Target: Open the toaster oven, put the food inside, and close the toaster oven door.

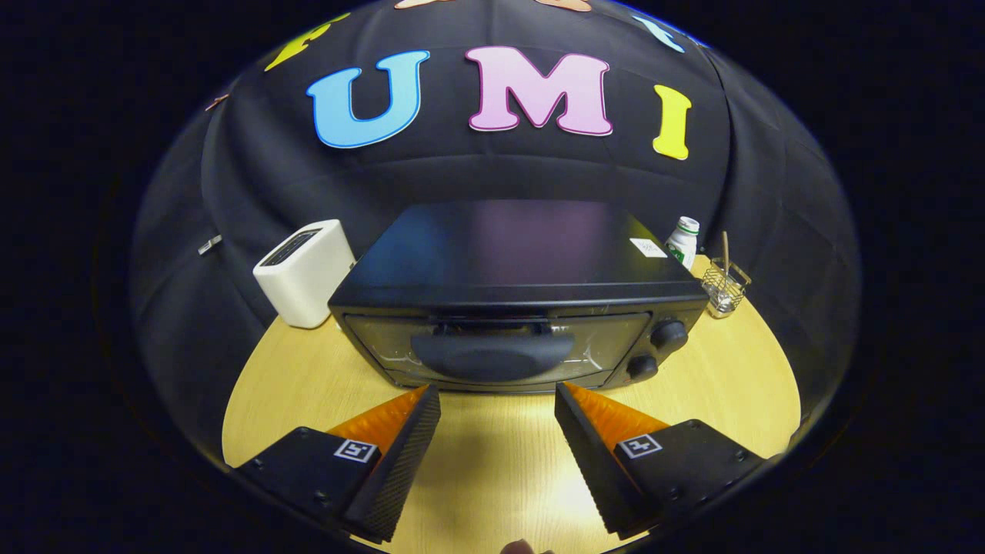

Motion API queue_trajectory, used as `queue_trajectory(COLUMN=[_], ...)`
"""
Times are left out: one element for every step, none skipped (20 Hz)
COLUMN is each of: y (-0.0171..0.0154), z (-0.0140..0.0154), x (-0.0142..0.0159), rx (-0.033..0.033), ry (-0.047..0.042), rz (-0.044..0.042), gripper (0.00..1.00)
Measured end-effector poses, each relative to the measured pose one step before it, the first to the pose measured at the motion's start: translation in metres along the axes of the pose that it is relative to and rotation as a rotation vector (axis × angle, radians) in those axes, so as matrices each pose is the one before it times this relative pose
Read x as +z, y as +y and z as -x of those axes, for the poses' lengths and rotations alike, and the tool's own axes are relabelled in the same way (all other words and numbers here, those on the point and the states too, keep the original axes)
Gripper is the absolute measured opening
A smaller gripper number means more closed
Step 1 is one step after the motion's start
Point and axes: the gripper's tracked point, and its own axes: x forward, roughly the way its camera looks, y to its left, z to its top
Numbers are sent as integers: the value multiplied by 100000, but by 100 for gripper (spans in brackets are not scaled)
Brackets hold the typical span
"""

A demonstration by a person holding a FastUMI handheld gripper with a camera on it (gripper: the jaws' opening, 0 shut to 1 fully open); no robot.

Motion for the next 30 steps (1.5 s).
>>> queue_trajectory(y=[-447, -631, -467, -429, -253, -219, -143, -220, -170, -214, -179, -255, -212, -314, -337, -407, -469, -402, -618, -744, -592, -625, -548, -540, -634, -640, -841, -788, -671, -701], z=[99, -115, 206, 386, 354, 338, 519, 514, 626, 468, 613, 622, 464, 528, 561, 474, 514, 591, 542, 408, 513, 489, 622, 463, 458, 481, 291, 337, 252, 381], x=[527, 501, 313, 144, 228, 266, 487, 513, 663, 743, 880, 1097, 1201, 1204, 1334, 1220, 1284, 1231, 1076, 1046, 1132, 966, 809, 795, 809, 740, 648, 662, 502, 413], rx=[-706, -397, -329, -125, 182, 297, 435, 455, 459, 625, 644, 719, 648, 624, 575, 450, 449, 494, 173, 231, 160, 160, 573, 311, 416, 296, -206, -18, -132, -245], ry=[-1374, -1418, -1089, -1082, -994, -1229, -1642, -1713, -1777, -1773, -1870, -2099, -2318, -2485, -2617, -2644, -2685, -2191, -2458, -2379, -2390, -1820, -1679, -1322, -1313, -1405, -1221, -1596, -1216, -1070], rz=[-289, -69, 339, 475, 311, 59, -152, -247, -318, -316, -519, -625, -543, -415, -263, -212, 227, 563, 941, 823, 699, 289, -3, -383, -674, -196, 264, 553, 438, 487], gripper=[98, 98, 98, 98, 97, 97, 97, 97, 97, 97, 97, 97, 97, 97, 97, 97, 97, 97, 97, 97, 97, 97, 97, 97, 97, 97, 97, 97, 97, 97])
